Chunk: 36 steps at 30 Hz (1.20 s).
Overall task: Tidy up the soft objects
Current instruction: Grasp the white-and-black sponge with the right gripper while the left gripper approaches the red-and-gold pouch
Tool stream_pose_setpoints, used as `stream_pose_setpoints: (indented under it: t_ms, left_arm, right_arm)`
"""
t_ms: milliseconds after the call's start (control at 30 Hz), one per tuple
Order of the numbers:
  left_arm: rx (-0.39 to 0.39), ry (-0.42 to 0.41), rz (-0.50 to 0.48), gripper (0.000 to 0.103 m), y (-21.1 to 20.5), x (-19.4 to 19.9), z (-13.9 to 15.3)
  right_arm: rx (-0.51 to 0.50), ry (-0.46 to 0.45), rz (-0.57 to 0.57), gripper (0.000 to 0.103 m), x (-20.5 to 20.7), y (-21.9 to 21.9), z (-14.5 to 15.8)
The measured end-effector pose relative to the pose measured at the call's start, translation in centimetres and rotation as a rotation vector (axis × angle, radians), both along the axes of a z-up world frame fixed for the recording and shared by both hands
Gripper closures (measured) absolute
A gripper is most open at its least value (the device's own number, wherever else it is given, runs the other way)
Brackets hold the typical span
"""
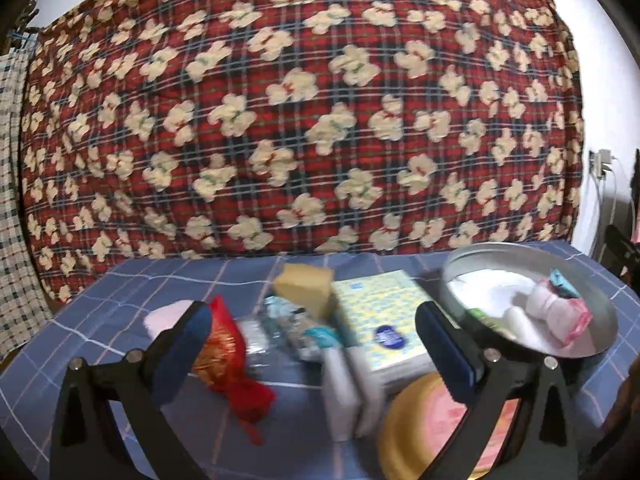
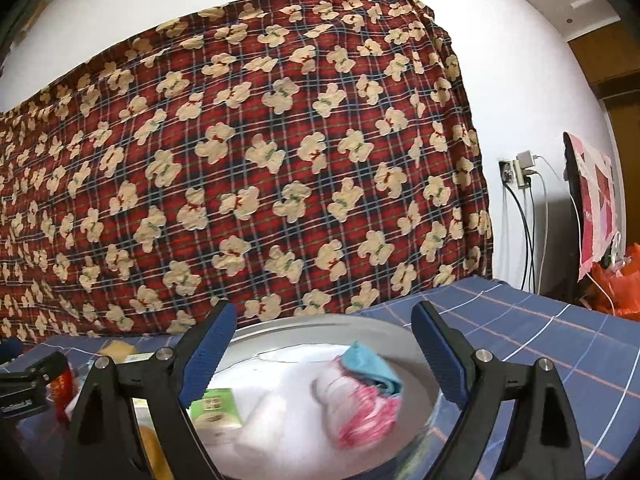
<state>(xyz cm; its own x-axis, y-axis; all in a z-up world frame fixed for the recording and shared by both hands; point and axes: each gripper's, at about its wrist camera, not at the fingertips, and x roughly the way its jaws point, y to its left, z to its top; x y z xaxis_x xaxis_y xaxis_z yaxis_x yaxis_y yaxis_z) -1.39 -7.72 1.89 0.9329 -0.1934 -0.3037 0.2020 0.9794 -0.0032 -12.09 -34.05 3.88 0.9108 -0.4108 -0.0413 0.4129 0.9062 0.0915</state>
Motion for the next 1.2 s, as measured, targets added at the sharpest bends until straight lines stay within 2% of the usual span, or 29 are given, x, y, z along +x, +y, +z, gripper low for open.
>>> stream_pose_setpoints:
  t_ms: [333,667,800,933,1100,1133,1200]
  left_arm:
    - [0.017,0.034,0.117,0.000,5.2,2.1,-0.9]
    - [-0.021,0.088,0.220,0.000,9.8,4.0,-1.4]
    - [-0.066,0.116,0.270,0.000,11.6,4.6,-1.5]
    - [-0.055,0.131,0.340,0.000,12.4,4.7,-1.7]
    - [-0.077,0.147,0.348,0.000,12.9,4.8,-1.7]
    - [-0.082,0.148,0.347,0.000,12.9,4.7,-1.7]
    - [-0.085,0.150,0.344,0.000,13.0,4.7,-1.7]
  right_arm:
    - [0.017,0.014,0.116,0.012,1.1,5.0,-0.3]
    - [-0.003,0.074,0.245,0.012,3.1,10.1,-0.9]
    - [-0.003,0.138,0.300,0.012,4.5,12.0,-1.2]
    - [-0.037,0.215,0.357,0.012,6.2,14.5,-1.5]
    - [-0.037,0.328,0.447,0.012,8.3,17.3,-2.5]
    - [-0.043,0.348,0.456,0.013,8.7,17.8,-2.7]
    - [-0.074,0.400,0.464,0.028,9.7,19.0,-3.2]
